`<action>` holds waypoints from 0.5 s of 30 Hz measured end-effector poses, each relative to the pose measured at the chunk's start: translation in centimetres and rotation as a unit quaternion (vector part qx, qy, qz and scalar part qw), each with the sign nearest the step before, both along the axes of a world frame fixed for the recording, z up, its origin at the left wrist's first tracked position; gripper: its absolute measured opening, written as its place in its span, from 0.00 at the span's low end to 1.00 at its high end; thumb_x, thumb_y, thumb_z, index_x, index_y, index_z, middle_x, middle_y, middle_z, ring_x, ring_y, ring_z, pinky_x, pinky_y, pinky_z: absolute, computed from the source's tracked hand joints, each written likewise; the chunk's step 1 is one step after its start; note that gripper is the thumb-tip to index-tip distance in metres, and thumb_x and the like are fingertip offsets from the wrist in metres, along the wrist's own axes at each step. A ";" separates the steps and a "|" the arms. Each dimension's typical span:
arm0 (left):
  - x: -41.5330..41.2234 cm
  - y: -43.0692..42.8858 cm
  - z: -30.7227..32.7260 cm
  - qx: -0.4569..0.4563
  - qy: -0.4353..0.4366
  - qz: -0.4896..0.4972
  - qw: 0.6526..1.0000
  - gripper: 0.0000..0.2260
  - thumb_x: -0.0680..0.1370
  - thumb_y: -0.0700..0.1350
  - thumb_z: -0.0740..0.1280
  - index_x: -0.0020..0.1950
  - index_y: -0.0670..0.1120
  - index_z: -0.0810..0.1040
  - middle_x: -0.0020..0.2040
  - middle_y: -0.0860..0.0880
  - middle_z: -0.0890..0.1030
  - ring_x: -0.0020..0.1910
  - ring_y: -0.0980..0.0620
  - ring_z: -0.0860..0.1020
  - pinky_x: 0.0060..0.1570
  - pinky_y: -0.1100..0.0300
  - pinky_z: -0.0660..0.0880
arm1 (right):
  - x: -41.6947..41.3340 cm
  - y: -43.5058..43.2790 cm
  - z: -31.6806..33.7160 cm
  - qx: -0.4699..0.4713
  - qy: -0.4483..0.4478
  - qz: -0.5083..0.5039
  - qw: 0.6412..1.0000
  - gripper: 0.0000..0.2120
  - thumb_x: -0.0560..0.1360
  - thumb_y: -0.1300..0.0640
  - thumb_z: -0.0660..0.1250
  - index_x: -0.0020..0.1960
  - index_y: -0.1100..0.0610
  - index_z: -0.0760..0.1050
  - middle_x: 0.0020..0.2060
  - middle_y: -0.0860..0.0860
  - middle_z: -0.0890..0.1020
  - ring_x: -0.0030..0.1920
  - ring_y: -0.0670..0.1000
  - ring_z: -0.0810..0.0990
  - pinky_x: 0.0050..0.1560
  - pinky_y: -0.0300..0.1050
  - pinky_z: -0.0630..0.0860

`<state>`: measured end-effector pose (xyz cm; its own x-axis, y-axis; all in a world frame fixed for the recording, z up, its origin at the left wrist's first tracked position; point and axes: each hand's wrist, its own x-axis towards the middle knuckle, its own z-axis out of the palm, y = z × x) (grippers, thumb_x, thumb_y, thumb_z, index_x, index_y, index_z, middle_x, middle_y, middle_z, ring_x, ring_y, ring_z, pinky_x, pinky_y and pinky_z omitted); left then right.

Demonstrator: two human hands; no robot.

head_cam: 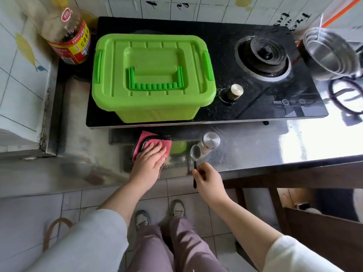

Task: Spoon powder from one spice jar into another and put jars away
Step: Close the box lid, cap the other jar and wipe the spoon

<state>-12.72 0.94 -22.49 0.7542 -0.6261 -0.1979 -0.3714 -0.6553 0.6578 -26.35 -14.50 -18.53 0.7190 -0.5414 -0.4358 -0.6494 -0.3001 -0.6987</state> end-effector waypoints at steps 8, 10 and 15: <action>-1.3 -1.6 -0.4 -0.045 0.056 -0.033 0.997 0.16 0.83 0.43 0.59 0.71 0.49 0.71 0.74 0.52 0.66 0.77 0.51 0.57 0.76 0.55 0.50 | -1.8 0.5 0.4 0.023 -0.019 -0.033 0.999 0.12 0.79 0.57 0.62 0.39 0.58 0.65 0.30 0.47 0.70 0.30 0.43 0.66 0.32 0.34 0.65; -1.8 -1.9 -0.4 -0.055 0.065 -0.040 0.996 0.16 0.82 0.43 0.59 0.71 0.49 0.71 0.74 0.52 0.66 0.77 0.51 0.56 0.75 0.57 0.48 | -2.3 0.8 0.3 0.034 -0.019 -0.047 0.998 0.12 0.79 0.57 0.62 0.38 0.57 0.65 0.30 0.48 0.71 0.32 0.45 0.66 0.34 0.37 0.65; -3.1 -2.4 -0.4 -0.056 0.068 -0.078 0.993 0.16 0.83 0.46 0.58 0.71 0.49 0.71 0.75 0.50 0.65 0.78 0.50 0.54 0.76 0.56 0.45 | -3.9 1.8 0.5 0.033 -0.018 -0.060 0.997 0.10 0.78 0.58 0.61 0.40 0.59 0.66 0.31 0.48 0.71 0.34 0.48 0.66 0.35 0.36 0.65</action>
